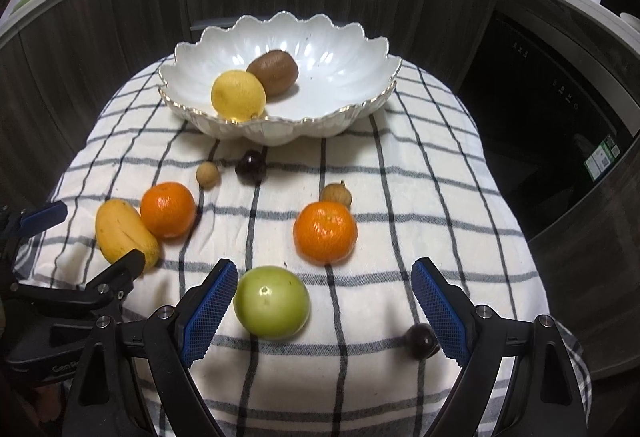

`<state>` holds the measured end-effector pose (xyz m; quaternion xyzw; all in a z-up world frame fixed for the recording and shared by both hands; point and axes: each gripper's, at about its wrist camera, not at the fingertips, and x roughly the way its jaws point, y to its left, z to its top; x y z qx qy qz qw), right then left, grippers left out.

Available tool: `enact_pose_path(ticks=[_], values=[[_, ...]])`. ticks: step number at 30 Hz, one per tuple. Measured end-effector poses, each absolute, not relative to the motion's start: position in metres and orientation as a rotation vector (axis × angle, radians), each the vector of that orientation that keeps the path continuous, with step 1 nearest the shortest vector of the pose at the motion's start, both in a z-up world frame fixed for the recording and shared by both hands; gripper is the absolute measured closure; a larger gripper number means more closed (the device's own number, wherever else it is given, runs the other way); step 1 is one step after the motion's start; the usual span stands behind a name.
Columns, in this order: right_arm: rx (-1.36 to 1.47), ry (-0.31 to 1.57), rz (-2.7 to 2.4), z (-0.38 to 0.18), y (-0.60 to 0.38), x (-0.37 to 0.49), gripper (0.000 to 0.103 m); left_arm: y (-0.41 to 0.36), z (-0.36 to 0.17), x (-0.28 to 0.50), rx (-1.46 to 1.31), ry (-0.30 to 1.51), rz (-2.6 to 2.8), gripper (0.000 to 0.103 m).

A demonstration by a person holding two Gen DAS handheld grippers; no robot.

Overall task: Organize fruits
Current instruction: 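Grasp the yellow mango with the left tool while the right tool grasps the green apple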

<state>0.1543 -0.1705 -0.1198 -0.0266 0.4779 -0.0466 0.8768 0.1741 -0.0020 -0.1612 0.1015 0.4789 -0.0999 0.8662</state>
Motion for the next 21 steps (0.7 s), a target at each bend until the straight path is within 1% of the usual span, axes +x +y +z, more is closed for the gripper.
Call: enact_pose_path(ticks=[7, 17, 21], values=[[-0.047, 1.026, -0.092, -0.134, -0.167, 0.157, 0.014, -0.004, -0.172, 0.181, 0.249, 1.013, -0.195, 0.001], [-0.033, 1.034, -0.073, -0.139, -0.164, 0.160, 0.014, -0.008, -0.185, 0.187, 0.247, 1.046, -0.221, 0.001], [-0.033, 1.035, -0.062, -0.140, -0.160, 0.161, 0.015, -0.010, -0.188, 0.190, 0.254, 1.047, -0.229, 0.004]])
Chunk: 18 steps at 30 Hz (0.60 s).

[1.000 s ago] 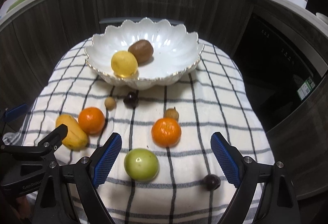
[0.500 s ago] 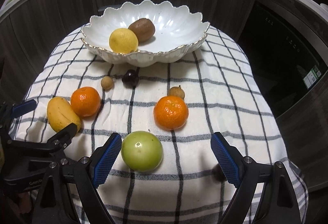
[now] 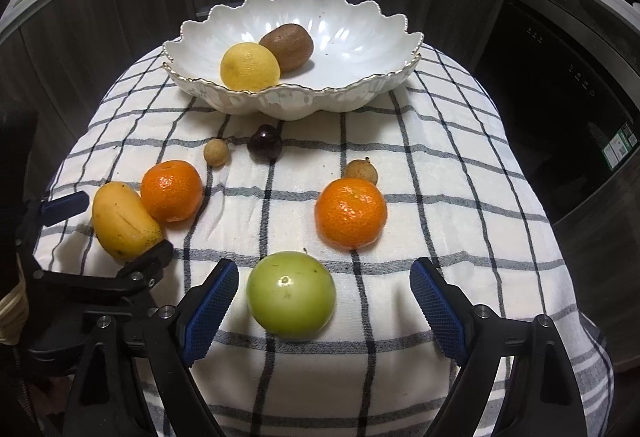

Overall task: Organize fruits
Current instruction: 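Grasp the yellow mango with the left tool while the right tool grasps the green apple, then carry the mango with the left tool while the right tool carries the apple over the bowl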

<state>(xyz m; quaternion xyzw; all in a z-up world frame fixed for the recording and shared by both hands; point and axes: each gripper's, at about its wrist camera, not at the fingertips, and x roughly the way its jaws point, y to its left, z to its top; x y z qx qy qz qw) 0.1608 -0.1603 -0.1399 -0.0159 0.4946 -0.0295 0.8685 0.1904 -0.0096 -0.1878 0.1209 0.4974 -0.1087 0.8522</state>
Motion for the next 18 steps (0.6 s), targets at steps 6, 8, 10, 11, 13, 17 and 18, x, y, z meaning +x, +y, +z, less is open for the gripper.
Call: enact_pose_path(ticks=[6, 8, 10, 11, 13, 17, 18], values=[[-0.020, 1.069, -0.035, -0.150, -0.158, 0.165, 0.035, -0.006, -0.191, 0.193, 0.230, 1.048, -0.237, 0.007], [0.000, 1.081, -0.015, -0.153, -0.158, 0.166, 0.040, -0.007, -0.190, 0.192, 0.226, 1.047, -0.245, 0.015], [0.015, 1.078, 0.006, -0.153, -0.158, 0.165, 0.050, -0.008, -0.189, 0.190, 0.221, 1.044, -0.266, 0.022], [0.009, 1.075, 0.008, -0.153, -0.156, 0.164, 0.053, -0.008, -0.188, 0.189, 0.225, 1.043, -0.262, 0.022], [0.007, 1.074, 0.008, -0.153, -0.156, 0.163, 0.053, -0.008, -0.188, 0.189, 0.221, 1.046, -0.259, 0.023], [0.009, 1.070, 0.004, -0.150, -0.155, 0.163, 0.053, -0.005, -0.187, 0.188, 0.216, 1.050, -0.250, 0.023], [0.010, 1.067, 0.005, -0.149, -0.156, 0.163, 0.053, -0.005, -0.187, 0.186, 0.218, 1.050, -0.248, 0.023]])
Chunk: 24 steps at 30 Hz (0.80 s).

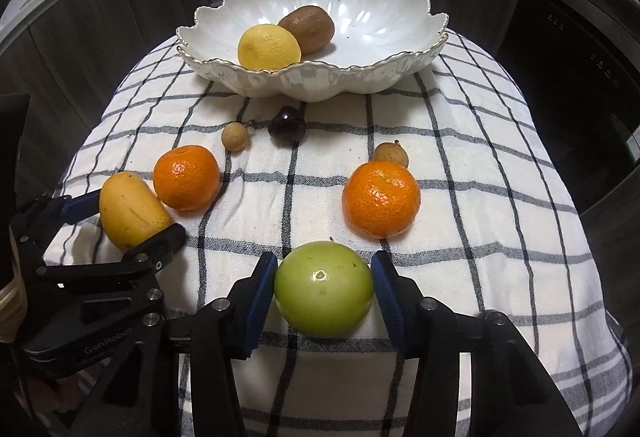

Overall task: Organize fruits
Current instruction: 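Carry the mango with the left tool while the right tool carries the apple over the bowl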

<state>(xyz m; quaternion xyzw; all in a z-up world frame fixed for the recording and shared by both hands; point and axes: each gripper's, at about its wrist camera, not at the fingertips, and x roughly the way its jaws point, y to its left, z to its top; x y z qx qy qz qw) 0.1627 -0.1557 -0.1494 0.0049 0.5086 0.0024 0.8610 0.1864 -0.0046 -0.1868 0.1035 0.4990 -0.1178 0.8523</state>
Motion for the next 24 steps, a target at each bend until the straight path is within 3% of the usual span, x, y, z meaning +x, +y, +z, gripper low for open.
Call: enact_pose_path(ticks=[24], values=[[0.014, 0.930, 0.020, -0.091, -0.167, 0.164, 0.054, 0.001, -0.120, 0.181, 0.183, 0.929, -0.204, 0.024]])
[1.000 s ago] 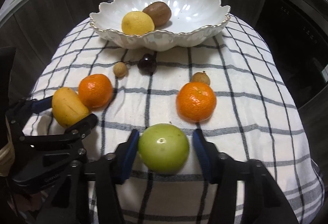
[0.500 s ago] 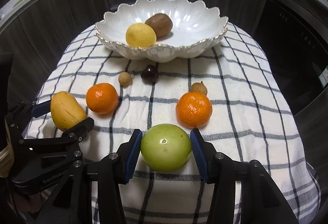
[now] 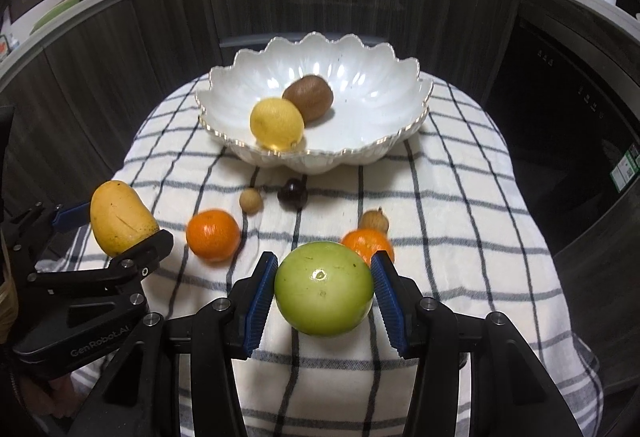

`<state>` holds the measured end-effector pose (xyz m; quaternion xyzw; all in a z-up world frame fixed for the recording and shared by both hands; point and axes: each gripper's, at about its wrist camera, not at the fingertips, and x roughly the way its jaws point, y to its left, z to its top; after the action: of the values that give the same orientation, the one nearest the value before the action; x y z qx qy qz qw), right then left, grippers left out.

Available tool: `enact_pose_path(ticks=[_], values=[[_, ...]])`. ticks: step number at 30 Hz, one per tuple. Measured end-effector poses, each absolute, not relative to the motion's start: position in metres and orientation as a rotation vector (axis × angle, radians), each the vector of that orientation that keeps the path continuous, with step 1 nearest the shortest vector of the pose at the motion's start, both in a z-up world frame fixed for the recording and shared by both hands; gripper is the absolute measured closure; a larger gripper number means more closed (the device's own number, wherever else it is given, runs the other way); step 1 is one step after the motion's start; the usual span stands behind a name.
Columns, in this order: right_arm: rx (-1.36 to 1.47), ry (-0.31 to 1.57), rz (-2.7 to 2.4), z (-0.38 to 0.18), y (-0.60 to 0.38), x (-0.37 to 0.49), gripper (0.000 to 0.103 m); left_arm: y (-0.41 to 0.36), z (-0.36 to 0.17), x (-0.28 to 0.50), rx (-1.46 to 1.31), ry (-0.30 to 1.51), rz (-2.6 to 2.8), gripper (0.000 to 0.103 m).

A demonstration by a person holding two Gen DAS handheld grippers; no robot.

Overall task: Organize fruits
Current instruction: 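Carry the mango with the left tool while the right tool carries the apple over the bowl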

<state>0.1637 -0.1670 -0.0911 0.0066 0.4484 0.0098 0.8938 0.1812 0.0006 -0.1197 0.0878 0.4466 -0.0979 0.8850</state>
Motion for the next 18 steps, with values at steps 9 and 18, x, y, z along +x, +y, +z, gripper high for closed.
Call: enact_pose_path(ticks=[9, 18], values=[[0.005, 0.877, 0.014, -0.070, -0.176, 0.181, 0.054, -0.005, -0.094, 0.200, 0.167, 0.869, -0.196, 0.024], [0.011, 0.823, -0.005, -0.051, -0.188, 0.213, 0.054, -0.014, -0.076, 0.236, 0.158, 0.822, -0.193, 0.024]])
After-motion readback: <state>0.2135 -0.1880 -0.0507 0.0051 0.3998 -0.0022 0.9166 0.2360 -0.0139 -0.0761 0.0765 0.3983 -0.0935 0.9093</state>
